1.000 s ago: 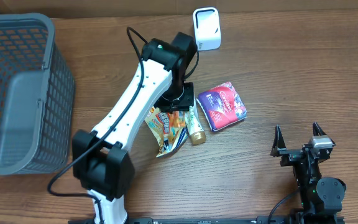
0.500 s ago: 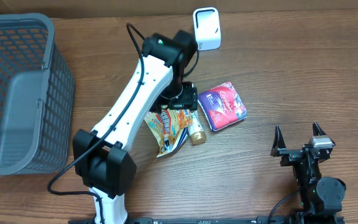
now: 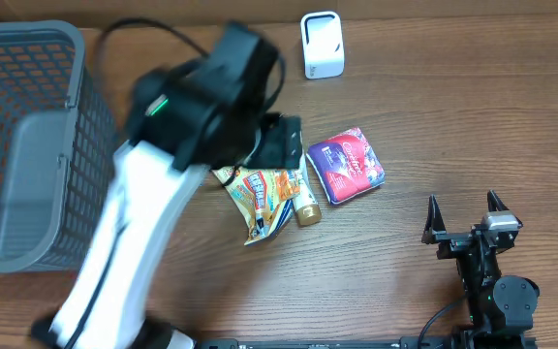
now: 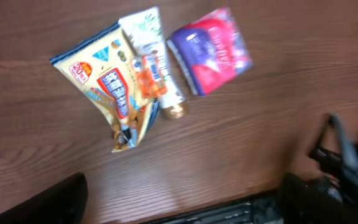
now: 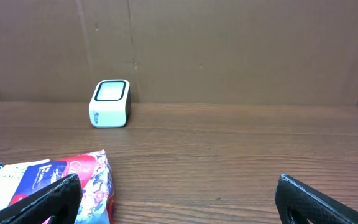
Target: Scan the item barcode
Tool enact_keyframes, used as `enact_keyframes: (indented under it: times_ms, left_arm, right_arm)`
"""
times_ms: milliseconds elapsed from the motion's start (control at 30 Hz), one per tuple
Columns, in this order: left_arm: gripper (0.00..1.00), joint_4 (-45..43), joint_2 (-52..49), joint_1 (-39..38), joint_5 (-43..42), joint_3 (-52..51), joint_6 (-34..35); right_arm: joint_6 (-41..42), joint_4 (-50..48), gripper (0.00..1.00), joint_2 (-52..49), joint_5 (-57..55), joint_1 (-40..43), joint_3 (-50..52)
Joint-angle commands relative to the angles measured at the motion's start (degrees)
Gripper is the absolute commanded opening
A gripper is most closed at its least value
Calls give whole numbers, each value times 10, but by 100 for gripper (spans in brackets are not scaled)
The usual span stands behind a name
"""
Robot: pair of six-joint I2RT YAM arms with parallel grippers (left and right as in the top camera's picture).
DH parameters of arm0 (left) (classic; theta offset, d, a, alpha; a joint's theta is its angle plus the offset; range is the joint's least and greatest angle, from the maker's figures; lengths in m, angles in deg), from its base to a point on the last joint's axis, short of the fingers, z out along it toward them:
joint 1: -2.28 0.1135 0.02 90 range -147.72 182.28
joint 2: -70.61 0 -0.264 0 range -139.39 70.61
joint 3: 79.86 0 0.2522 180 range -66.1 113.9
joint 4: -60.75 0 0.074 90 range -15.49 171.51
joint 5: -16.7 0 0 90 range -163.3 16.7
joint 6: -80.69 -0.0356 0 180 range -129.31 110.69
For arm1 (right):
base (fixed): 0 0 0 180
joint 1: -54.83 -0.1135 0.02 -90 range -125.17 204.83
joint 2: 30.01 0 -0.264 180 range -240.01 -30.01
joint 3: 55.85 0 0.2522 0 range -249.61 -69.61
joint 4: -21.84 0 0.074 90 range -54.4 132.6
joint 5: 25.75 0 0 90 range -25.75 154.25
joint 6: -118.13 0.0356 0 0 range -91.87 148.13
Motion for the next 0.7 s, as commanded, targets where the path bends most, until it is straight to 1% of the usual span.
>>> enact_keyframes:
  times_ms: [0, 67, 133, 367, 500, 667]
  left_arm:
    - [95, 4, 90, -8, 13, -26, -6]
    - [98, 4, 134, -8, 14, -56, -1]
    - [99, 4, 177, -8, 22, -95, 15]
    - [100, 3, 328, -8, 106, -271, 85]
    - [100, -19, 377, -8, 131, -340, 127]
    - [100, -75, 397, -8, 122, -403, 126]
  right_arm:
    - [-2, -4, 100, 5, -3, 2, 6]
    - [-2, -4, 100, 5, -3, 2, 6]
    - [-2, -4, 100, 5, -3, 2, 6]
    - [-2, -4, 100, 5, -3, 2, 6]
    - [-2, -4, 100, 5, -3, 2, 6]
    - [-2, -4, 100, 5, -3, 2, 6]
